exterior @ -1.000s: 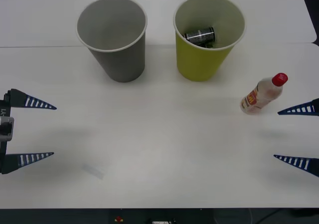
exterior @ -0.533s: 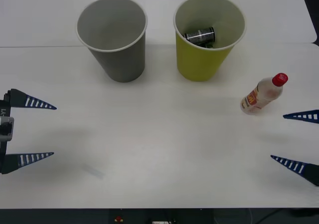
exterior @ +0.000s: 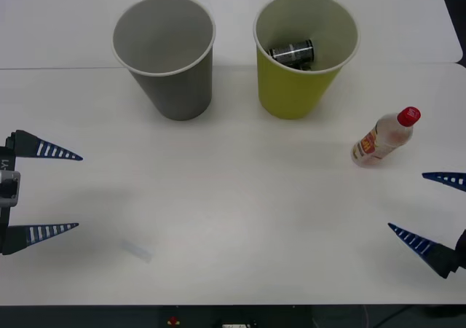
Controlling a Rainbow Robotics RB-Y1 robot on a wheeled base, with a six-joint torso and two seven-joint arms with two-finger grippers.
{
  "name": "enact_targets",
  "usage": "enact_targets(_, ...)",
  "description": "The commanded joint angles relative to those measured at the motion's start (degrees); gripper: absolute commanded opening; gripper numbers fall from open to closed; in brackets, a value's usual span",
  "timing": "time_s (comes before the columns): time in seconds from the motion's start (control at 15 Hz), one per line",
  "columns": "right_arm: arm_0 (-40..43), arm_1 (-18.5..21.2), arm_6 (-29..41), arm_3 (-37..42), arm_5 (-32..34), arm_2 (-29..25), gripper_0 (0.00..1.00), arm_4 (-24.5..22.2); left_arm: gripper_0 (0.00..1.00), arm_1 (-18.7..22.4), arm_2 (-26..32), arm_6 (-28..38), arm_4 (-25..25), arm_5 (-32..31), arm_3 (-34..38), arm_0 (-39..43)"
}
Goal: Put the can into the green bin and the plastic bottle into the gray bin
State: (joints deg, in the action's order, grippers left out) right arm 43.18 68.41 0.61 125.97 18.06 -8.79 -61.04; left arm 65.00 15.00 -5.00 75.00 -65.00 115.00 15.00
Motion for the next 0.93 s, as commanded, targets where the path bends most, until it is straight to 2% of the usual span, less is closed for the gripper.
enact_targets(0.07, 0.5, 0.5, 0.3, 0.7, -8.0, 3.6, 1.0, 2.1, 1.0, 0.0, 0.0, 0.0, 0.0, 0.0, 0.0, 0.0)
enact_targets(0.33, -0.8, 0.4, 1.7, 1.2, -18.5, 9.3, 1.0, 4.2, 1.0, 0.0, 0.0, 0.0, 0.0, 0.0, 0.0, 0.0)
enact_targets(0.47, -2.7, 0.4, 5.1, 1.6, -25.1, 13.5, 1.0, 3.7, 1.0, 0.0, 0.0, 0.0, 0.0, 0.0, 0.0, 0.0)
enact_targets(0.73, -8.7, 0.6, 16.5, 1.6, -39.6, 24.7, 1.0, -4.4, 1.0, 0.0, 0.0, 0.0, 0.0, 0.0, 0.0, 0.0)
enact_targets(0.93, -15.0, 0.5, 23.0, -1.8, -45.6, 32.6, 1.0, -10.5, 1.0, 0.0, 0.0, 0.0, 0.0, 0.0, 0.0, 0.0)
